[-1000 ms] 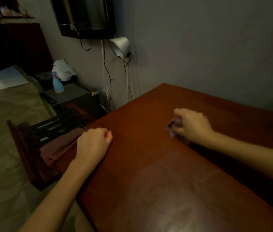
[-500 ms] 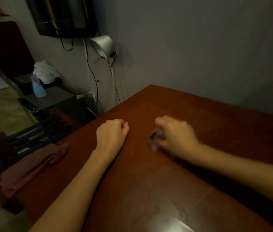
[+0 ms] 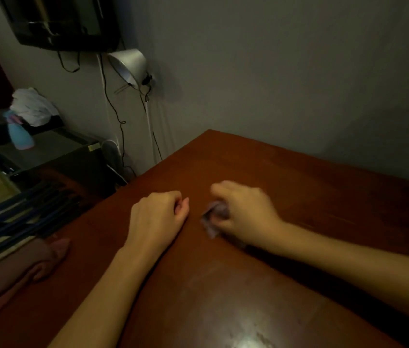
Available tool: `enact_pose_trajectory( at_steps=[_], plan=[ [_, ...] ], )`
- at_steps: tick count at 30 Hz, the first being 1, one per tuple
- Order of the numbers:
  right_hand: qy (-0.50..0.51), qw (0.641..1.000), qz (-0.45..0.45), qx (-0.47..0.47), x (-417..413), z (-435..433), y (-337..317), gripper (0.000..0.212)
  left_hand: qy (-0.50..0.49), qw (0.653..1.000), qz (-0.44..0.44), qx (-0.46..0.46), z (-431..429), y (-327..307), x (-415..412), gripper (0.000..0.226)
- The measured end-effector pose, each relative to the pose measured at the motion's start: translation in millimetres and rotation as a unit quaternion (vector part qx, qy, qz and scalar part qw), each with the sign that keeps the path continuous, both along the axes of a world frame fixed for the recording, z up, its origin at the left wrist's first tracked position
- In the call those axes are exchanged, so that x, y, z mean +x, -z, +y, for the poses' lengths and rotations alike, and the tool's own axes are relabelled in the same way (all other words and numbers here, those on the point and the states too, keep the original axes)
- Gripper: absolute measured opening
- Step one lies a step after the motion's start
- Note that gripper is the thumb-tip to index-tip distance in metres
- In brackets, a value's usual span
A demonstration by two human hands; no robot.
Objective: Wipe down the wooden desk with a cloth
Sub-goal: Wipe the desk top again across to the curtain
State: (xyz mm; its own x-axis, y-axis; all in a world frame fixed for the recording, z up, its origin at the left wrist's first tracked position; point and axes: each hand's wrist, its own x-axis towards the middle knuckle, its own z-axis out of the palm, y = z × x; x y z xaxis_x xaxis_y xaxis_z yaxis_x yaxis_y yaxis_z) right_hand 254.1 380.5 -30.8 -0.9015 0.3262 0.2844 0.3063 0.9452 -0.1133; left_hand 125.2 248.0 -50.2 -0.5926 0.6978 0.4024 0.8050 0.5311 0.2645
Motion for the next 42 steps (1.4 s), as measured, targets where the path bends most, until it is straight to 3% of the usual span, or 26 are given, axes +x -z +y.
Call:
enact_pose_trajectory(
  at_steps=[2,5,9,13,17,22,26,29,31,33,37,42],
  plan=[
    [-0.045,0.999,0.002,-0.028,-26.5,-18.6,-0.4,0.028,-0.016,1.0,-0.001,0.007,-2.4,-0.5,1.7,0.033],
    [0.056,0.998,0.016,-0.028,-64.8,41.9,-0.6,0.026,-0.007,1.0,-0.011,0.011,-7.0,-1.8,6.3,0.032],
    [0.184,0.983,0.0,0.003,-29.6,113.6,-7.0,0.029,0.016,1.0,0.0,-0.017,-7.0,-4.0,11.1,0.03],
    [0.118,0.993,-0.017,0.025,17.8,63.3,-4.0,0.029,0.028,0.998,-0.01,-0.048,19.7,-10.8,-3.3,0.031],
    [0.028,0.999,-0.016,-0.007,-19.8,35.2,-1.2,0.031,0.022,0.999,-0.03,-0.01,61.9,-11.7,-14.4,0.033],
    [0.202,0.978,0.034,-0.049,-56.5,143.4,-4.4,0.024,0.034,0.998,-0.042,0.018,63.2,-3.3,-21.6,0.035],
    [0.288,0.957,0.023,-0.005,-24.4,170.6,-6.1,0.024,0.046,0.998,-0.043,0.01,68.1,-3.4,-21.4,0.034],
    [0.199,0.98,0.012,0.011,-19.6,111.3,-1.4,0.026,0.039,0.998,-0.04,0.002,70.9,-0.8,-22.2,0.031],
    [0.095,0.995,0.002,-0.006,-41.4,69.9,3.0,0.026,0.03,0.999,-0.036,-0.005,71.6,-2.1,-21.5,0.029],
    [0.059,0.998,0.012,-0.027,-78.2,62.1,0.4,0.026,0.022,0.999,-0.034,-0.001,70.3,-1.4,-22.1,0.031],
    [0.145,0.988,0.037,-0.045,-138.4,140.8,1.5,0.031,0.027,0.999,-0.039,0.009,67.5,-3.0,-22.7,0.033],
    [0.293,0.954,0.059,-0.024,-97.9,216.0,0.7,0.026,0.04,0.998,-0.044,0.013,68.0,-4.0,-22.3,0.033]
  ],
)
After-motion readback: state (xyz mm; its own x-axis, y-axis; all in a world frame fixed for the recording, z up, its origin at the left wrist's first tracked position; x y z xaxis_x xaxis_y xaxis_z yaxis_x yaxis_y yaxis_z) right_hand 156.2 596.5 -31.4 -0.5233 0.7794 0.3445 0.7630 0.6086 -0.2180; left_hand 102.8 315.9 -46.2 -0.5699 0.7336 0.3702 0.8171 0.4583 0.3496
